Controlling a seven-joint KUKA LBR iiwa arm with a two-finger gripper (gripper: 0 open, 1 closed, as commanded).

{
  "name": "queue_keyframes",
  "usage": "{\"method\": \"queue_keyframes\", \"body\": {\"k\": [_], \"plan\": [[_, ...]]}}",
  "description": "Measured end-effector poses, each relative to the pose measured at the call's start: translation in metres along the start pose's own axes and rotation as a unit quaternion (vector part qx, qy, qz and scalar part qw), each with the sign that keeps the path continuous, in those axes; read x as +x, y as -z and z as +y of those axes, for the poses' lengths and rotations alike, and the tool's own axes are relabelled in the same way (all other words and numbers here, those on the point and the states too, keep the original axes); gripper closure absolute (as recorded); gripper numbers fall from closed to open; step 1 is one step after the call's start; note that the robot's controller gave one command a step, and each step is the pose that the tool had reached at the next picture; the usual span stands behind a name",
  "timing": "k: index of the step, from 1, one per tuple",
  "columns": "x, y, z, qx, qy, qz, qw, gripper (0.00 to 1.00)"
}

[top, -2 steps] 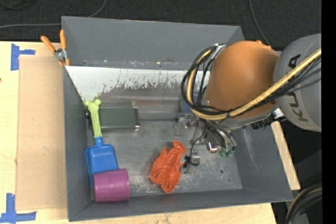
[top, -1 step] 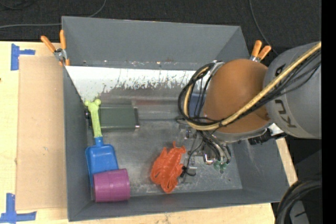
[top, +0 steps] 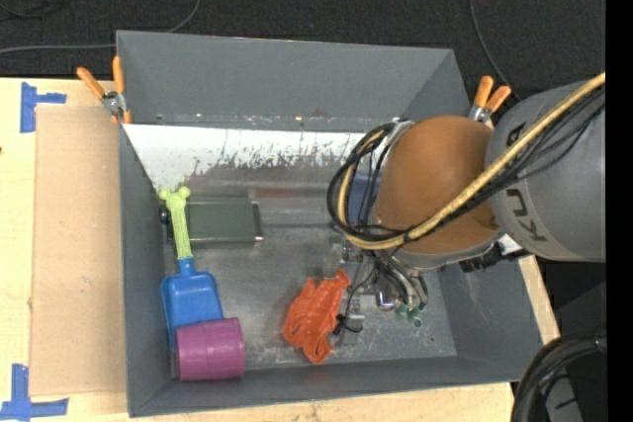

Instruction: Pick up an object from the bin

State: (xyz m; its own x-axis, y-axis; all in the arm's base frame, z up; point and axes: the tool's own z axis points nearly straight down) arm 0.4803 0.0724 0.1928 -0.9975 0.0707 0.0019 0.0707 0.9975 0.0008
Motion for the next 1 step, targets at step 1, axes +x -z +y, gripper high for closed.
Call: {"method": "queue_keyframes", "body": {"k": [1], "plan": [[-0.0038, -0.0435, 0.008, 0.002, -0.066, 0.0046, 0.9978, 0.0]]}}
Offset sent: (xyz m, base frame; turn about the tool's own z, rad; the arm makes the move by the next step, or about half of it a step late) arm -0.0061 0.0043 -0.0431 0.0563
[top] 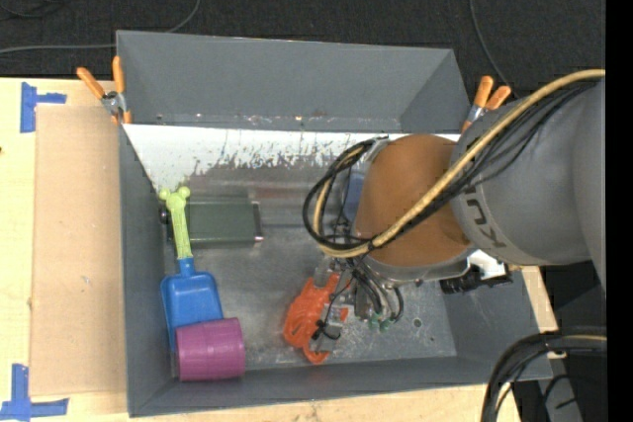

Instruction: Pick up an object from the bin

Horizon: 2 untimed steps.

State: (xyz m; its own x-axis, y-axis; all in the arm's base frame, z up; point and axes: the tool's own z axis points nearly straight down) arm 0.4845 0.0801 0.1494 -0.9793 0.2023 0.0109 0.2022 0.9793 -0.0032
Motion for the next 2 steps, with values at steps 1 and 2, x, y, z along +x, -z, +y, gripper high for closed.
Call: {"method": "queue_keyframes", "body": {"k": [1, 2], "plan": [[0.01, -0.001, -0.005, -0.001, 0.038, -0.0022, 0.9993, 0.0], [0.001, -0.017, 0.003, -0.001, 0.001, -0.0012, 1.0, 0.0]]}}
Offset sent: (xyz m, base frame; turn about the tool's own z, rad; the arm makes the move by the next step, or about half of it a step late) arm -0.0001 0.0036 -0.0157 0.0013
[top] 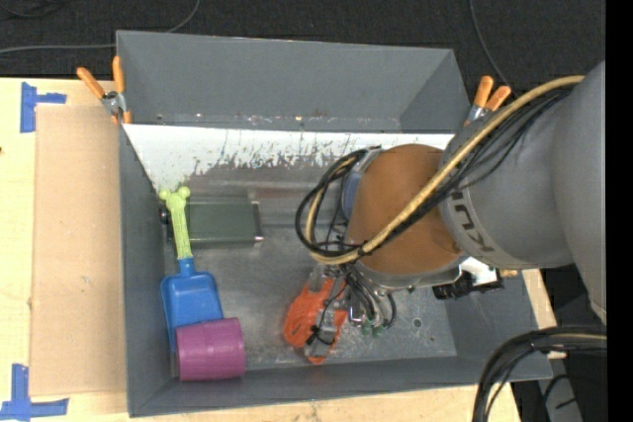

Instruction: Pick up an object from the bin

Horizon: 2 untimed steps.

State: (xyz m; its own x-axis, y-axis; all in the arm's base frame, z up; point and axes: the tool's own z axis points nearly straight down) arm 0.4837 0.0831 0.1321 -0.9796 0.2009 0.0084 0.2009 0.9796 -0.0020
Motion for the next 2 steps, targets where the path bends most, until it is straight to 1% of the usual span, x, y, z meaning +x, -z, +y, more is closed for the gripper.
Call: {"method": "queue_keyframes", "body": {"k": [1, 2], "plan": [[0.013, -0.023, -0.007, 0.0, 0.017, 0.0006, 0.9999, 0.0], [0.011, -0.04, 0.003, 0.0, -0.009, 0.0014, 1.0, 0.0]]}}
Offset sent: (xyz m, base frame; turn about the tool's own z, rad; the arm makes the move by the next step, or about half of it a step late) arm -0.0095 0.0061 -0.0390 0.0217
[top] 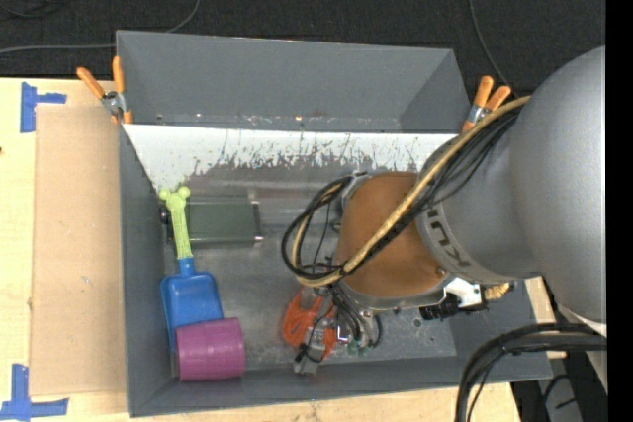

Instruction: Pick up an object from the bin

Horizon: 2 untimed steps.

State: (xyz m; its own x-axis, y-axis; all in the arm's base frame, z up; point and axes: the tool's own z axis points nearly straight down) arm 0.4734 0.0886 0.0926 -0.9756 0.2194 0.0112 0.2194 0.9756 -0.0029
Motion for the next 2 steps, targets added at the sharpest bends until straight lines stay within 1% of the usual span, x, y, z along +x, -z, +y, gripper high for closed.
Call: {"method": "queue_keyframes", "body": {"k": [1, 2], "plan": [[-0.004, -0.0207, -0.004, -0.002, 0.024, -0.0051, 0.9997, 0.0], [-0.0049, -0.0207, -0.0027, -0.001, 0.021, -0.0043, 0.9998, 0.0]]}}
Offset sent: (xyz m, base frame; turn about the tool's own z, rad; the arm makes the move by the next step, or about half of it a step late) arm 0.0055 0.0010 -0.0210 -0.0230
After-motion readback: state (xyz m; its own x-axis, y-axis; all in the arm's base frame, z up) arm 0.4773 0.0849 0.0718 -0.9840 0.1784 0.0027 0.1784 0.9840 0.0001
